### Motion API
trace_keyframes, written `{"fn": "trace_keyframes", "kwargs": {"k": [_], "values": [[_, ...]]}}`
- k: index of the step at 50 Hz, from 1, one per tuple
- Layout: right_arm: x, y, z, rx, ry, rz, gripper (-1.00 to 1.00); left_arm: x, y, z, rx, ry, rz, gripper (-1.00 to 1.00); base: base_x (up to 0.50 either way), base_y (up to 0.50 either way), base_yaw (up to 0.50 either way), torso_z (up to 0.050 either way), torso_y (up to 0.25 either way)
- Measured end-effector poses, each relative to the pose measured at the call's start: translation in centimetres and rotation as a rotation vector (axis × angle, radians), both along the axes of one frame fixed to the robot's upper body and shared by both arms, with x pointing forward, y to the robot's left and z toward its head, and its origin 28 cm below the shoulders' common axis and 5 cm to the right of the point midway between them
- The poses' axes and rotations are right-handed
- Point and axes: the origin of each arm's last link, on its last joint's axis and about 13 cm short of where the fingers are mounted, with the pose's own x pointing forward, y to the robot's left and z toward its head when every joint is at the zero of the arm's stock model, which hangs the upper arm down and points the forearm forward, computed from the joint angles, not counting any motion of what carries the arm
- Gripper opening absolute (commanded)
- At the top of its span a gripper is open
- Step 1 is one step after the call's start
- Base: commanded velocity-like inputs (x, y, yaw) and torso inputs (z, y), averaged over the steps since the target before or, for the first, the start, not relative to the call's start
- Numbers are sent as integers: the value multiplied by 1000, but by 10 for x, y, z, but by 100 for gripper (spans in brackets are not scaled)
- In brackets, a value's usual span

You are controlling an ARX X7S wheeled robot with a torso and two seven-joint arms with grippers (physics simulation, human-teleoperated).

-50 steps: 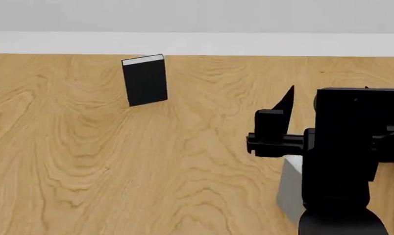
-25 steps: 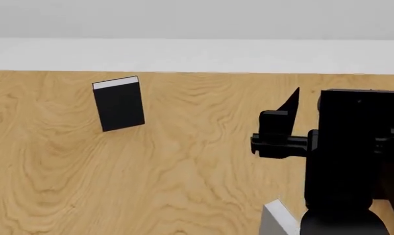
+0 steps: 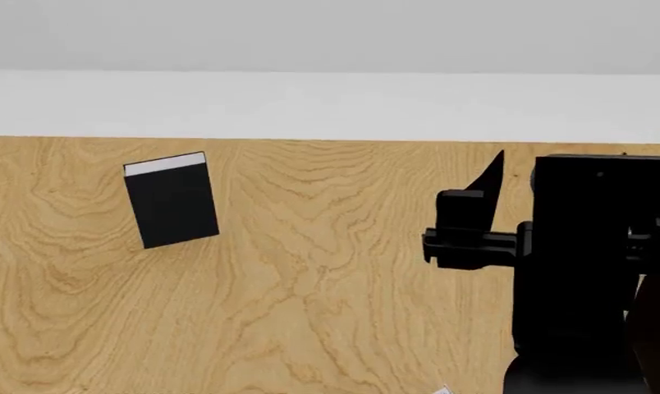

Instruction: Pick up the book on the right and place it on the cabinet shelf.

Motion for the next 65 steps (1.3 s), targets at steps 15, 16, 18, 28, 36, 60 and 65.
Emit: {"fn": "trace_keyframes", "kwargs": {"k": [15,16,18,28,36,60,65], "values": [[1,-1,-2,-6,7,-17,100,0,0,0,3,3,0,100,-5,0,-31,0,0],[1,-1,-2,-5,7,-18,100,0,0,0,3,3,0,100,-31,0,-148,0,0],[1,-1,-2,-5,8,-19,100,0,0,0,3,3,0,100,-33,0,-150,0,0],[0,-1,-2,-5,7,-20,100,-1,-1,1,5,3,-2,100,-4,0,-14,0,0],[0,-1,-2,-4,6,-15,100,-1,-1,1,4,3,-3,100,-40,1,-75,0,0],[-3,-1,0,-10,-2,-10,100,-1,-1,1,6,2,-6,100,-262,23,-465,0,0],[-4,-1,0,-11,-3,-9,100,-1,-1,1,6,1,-7,100,-263,45,-466,0,0]]}}
